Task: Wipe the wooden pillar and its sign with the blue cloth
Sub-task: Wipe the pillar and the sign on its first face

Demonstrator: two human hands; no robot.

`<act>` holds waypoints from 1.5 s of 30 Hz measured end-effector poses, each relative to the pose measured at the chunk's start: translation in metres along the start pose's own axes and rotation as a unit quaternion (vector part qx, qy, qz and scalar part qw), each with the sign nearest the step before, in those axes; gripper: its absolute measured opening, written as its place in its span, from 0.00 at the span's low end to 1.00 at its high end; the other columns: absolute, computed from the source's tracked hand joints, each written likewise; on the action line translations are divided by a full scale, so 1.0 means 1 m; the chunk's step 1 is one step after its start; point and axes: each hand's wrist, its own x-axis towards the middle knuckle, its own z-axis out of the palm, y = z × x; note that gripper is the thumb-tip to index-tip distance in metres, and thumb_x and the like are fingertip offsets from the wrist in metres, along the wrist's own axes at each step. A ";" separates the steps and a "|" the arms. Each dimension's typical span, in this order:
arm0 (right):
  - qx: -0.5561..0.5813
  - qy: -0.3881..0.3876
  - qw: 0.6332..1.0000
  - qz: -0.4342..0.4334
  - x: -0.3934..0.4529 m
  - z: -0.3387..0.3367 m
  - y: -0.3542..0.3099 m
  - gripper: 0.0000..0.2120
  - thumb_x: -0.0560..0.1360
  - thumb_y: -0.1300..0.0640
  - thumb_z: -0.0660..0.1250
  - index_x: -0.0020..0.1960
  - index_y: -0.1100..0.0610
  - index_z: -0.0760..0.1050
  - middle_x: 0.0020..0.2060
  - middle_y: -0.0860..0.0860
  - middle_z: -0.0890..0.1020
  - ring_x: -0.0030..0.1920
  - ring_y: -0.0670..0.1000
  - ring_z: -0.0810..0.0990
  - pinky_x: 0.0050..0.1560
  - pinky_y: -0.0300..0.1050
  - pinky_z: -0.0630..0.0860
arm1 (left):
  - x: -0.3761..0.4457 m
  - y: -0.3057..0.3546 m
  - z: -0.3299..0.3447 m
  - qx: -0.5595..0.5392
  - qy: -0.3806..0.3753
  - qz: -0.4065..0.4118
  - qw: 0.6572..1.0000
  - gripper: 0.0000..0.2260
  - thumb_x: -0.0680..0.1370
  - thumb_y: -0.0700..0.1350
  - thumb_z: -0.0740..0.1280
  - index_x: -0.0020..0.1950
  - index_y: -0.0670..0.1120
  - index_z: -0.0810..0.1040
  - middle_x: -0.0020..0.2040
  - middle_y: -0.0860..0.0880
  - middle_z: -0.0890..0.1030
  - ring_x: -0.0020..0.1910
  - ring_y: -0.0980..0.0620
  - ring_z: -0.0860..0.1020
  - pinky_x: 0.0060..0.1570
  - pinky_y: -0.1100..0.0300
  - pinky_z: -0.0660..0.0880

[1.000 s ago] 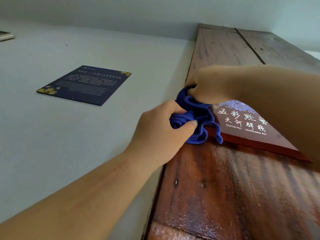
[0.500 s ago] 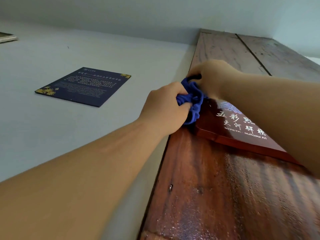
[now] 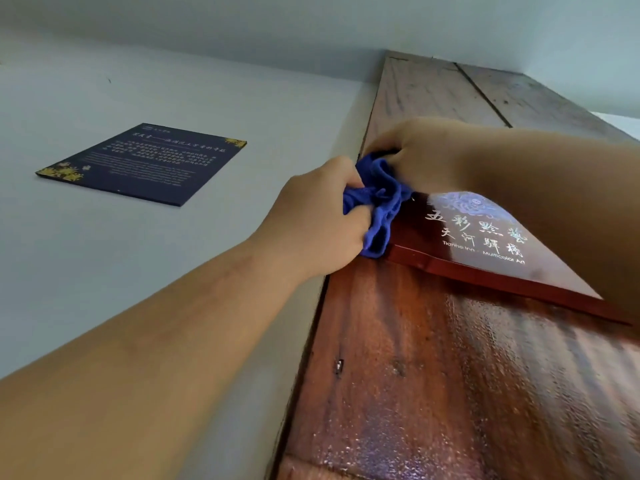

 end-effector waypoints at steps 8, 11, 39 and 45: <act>0.017 0.013 0.998 -0.058 -0.036 0.009 -0.020 0.09 0.76 0.56 0.54 0.48 0.46 0.72 0.53 0.48 0.77 0.50 0.50 0.71 0.51 0.44 0.66 | -0.037 0.004 -0.021 -0.014 -0.059 0.009 0.998 0.07 0.73 0.47 0.68 0.41 0.53 0.70 0.32 0.57 0.75 0.33 0.65 0.73 0.32 0.74 0.67; 0.015 0.018 0.997 -0.075 -0.050 0.012 -0.026 0.12 0.78 0.56 0.54 0.55 0.50 0.74 0.52 0.48 0.74 0.51 0.49 0.69 0.54 0.42 0.65 | -0.048 0.006 -0.028 -0.014 -0.078 0.018 0.997 0.09 0.72 0.46 0.70 0.41 0.54 0.70 0.33 0.57 0.76 0.34 0.63 0.74 0.32 0.74 0.68; 0.112 -0.079 0.990 0.029 -0.361 -0.050 0.109 0.12 0.73 0.53 0.59 0.54 0.50 0.76 0.43 0.45 0.77 0.45 0.42 0.72 0.43 0.36 0.63 | -0.167 0.212 0.050 -0.080 -0.300 0.087 0.947 0.13 0.68 0.44 0.66 0.52 0.55 0.75 0.41 0.58 0.80 0.39 0.59 0.77 0.40 0.72 0.68; 0.160 -0.208 0.956 0.127 -0.507 -0.078 0.145 0.10 0.73 0.54 0.60 0.53 0.50 0.76 0.41 0.47 0.77 0.44 0.42 0.74 0.46 0.27 0.65 | -0.253 0.297 0.103 -0.232 -0.360 0.032 0.903 0.14 0.67 0.42 0.67 0.50 0.56 0.77 0.36 0.66 0.77 0.36 0.71 0.74 0.38 0.78 0.66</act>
